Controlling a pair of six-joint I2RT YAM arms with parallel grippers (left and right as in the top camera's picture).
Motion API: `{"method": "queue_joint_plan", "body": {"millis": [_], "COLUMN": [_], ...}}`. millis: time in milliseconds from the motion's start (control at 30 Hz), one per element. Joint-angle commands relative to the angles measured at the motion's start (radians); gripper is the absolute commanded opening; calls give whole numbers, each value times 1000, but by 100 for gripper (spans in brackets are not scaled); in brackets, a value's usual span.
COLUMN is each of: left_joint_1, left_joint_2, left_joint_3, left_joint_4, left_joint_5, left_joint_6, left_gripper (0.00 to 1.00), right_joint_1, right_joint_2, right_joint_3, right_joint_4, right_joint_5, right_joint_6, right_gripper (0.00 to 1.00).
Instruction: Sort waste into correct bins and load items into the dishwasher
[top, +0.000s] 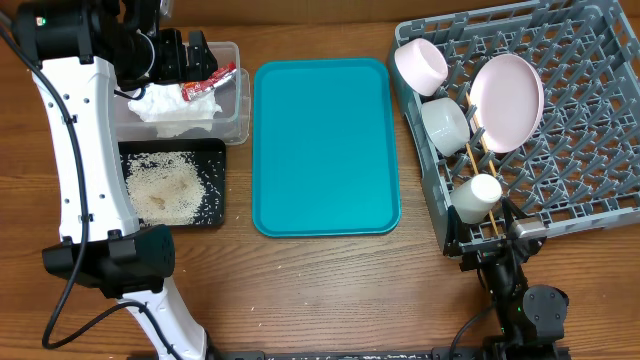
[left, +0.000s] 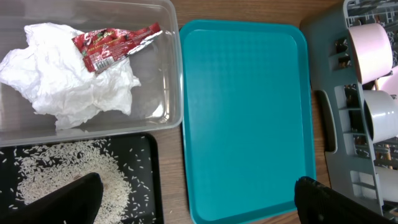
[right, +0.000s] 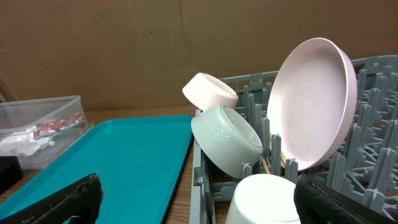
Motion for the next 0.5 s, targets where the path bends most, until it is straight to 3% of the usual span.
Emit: {"method": "queue_joint_plan", "body": {"millis": [0,300,467], "left_joint_1": [-6,-6,-16], "left_joint_2": [0,-45,-235], "left_joint_3": [8,-4,-294], "left_joint_4": [2,61,360], "left_joint_5": [-3,-114,-57], "left_joint_6": [-5,16,51], "left_gripper": [100,100,100], "right_joint_1": [6,6,6], "right_joint_2": [-11,-11,-11], "right_joint_3": [-11,-11,-11], "right_joint_4": [6,6,6], "right_joint_5": [-8,-8,-8], "right_joint_6": [4,4,4], "right_gripper": [100,100,100]}}
